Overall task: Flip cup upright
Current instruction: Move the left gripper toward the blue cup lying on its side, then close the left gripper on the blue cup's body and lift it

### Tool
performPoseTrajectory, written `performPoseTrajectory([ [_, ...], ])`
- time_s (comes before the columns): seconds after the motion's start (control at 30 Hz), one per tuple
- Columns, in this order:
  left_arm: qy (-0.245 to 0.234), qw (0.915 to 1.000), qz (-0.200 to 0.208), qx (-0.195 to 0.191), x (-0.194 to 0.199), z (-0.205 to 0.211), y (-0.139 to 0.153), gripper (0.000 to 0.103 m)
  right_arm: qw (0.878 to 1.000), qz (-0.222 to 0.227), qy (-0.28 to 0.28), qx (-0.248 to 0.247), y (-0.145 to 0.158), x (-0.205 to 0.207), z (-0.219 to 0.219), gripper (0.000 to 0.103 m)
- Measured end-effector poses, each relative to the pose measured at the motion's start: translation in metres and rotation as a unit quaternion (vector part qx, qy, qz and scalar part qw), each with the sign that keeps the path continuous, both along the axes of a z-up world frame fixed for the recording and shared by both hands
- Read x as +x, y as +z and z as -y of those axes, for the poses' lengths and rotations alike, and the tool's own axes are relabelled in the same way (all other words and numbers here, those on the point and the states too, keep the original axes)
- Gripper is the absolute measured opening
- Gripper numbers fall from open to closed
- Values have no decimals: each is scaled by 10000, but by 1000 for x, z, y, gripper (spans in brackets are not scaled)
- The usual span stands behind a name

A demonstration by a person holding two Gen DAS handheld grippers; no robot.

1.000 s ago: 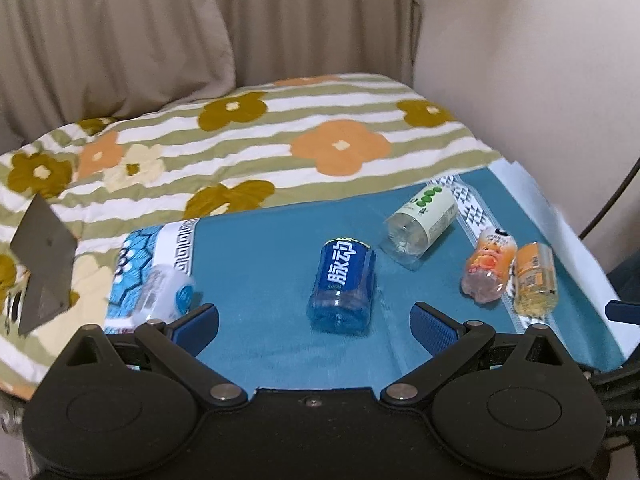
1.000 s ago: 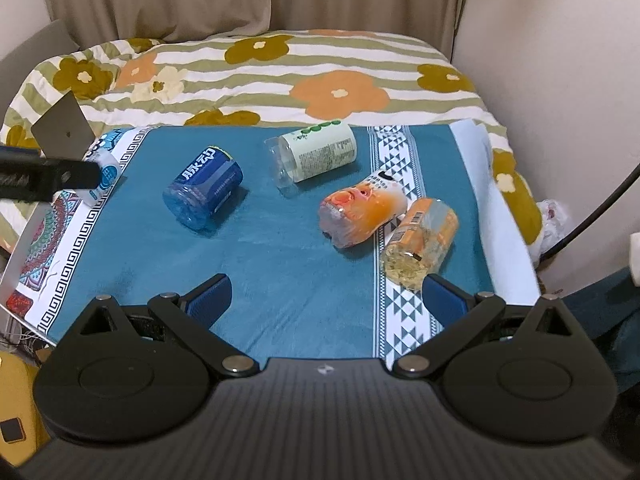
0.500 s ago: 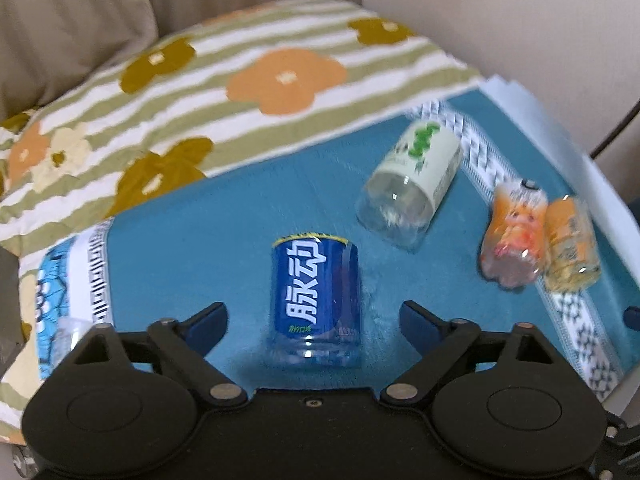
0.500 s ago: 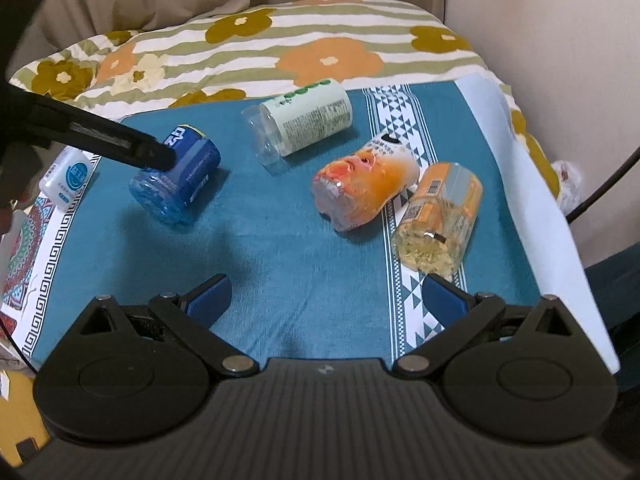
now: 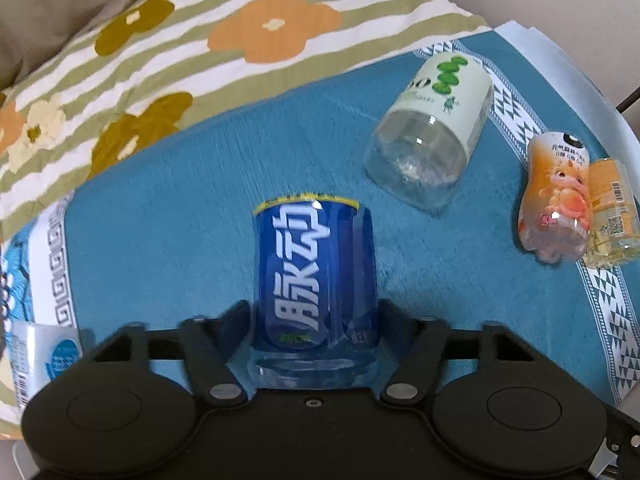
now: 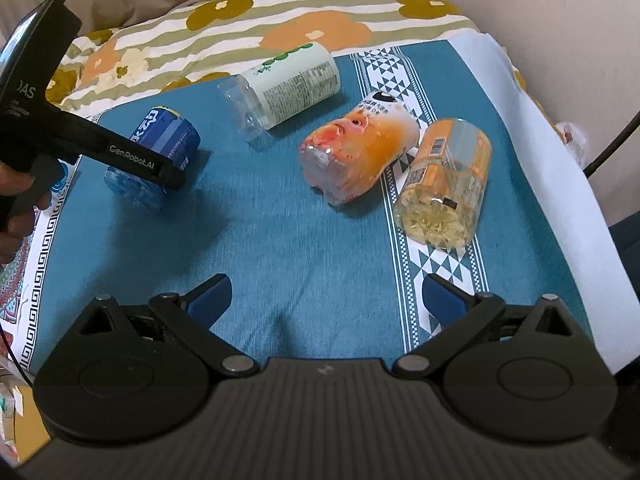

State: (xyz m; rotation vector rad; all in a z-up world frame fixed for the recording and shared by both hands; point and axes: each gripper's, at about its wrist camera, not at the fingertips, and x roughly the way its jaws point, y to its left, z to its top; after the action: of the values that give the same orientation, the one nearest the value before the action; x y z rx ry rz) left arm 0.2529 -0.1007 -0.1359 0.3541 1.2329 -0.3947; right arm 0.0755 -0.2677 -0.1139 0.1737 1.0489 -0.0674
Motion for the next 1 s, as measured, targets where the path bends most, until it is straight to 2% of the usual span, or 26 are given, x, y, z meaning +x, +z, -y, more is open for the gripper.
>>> performPoseTrajectory([
  [0.43,232,9996,-7,-158,-12,-7,10,68,9999,21,110,70,1,4,-2,103],
  [0.73,750,9956,5,-560,-55,-15,36,68,9997,141,179,-3,20,-1,7,103],
  [1.0,1323,9871,-167,-882,-99,-11,30,68,9989,176,425,-101,25,-8,19,103],
])
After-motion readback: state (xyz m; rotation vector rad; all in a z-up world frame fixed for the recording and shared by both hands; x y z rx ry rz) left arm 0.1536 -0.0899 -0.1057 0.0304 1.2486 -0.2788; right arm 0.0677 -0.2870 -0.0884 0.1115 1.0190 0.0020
